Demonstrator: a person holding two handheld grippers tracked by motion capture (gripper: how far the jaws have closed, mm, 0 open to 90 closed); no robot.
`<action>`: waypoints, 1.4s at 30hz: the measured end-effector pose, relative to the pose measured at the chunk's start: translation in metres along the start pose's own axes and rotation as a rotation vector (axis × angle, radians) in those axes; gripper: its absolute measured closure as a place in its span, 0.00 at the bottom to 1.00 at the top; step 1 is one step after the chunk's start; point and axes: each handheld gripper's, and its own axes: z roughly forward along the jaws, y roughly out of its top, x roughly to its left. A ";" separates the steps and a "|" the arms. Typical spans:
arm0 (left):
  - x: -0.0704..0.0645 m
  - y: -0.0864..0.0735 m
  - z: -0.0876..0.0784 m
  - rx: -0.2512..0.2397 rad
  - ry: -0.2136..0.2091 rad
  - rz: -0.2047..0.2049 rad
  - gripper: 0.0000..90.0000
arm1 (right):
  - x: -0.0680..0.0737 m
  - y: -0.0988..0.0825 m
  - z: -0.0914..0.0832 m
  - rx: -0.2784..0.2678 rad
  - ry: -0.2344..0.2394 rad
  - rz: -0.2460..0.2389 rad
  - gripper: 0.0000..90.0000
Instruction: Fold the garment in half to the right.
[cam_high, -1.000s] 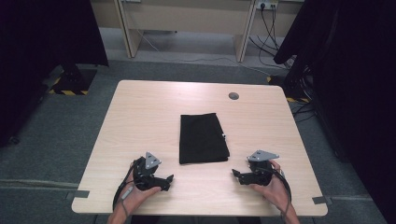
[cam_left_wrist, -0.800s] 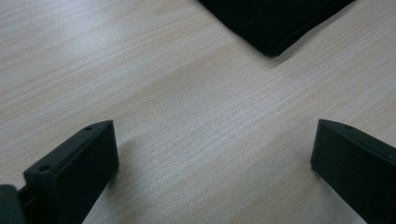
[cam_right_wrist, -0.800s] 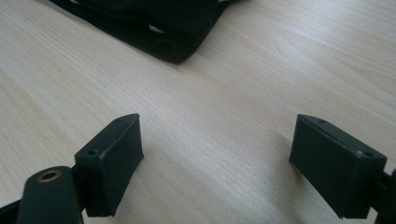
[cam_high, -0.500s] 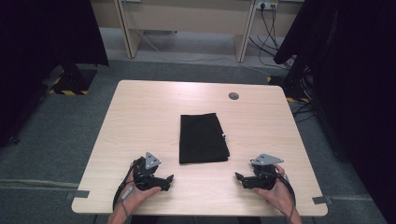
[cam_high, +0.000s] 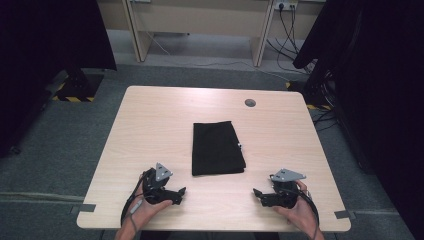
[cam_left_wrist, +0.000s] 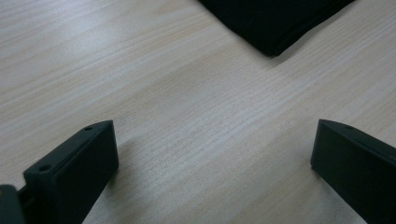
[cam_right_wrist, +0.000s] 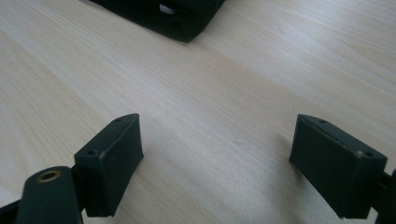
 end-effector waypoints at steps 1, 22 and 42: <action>0.000 0.000 0.000 0.000 0.000 0.000 0.00 | 0.001 -0.001 -0.001 0.001 0.001 0.003 0.19; -0.002 -0.003 -0.003 -0.002 0.014 -0.017 0.00 | 0.004 -0.013 -0.014 -0.001 -0.003 0.006 0.19; -0.002 -0.004 -0.004 -0.002 0.017 -0.018 0.00 | 0.005 -0.023 -0.024 -0.002 -0.017 0.016 0.19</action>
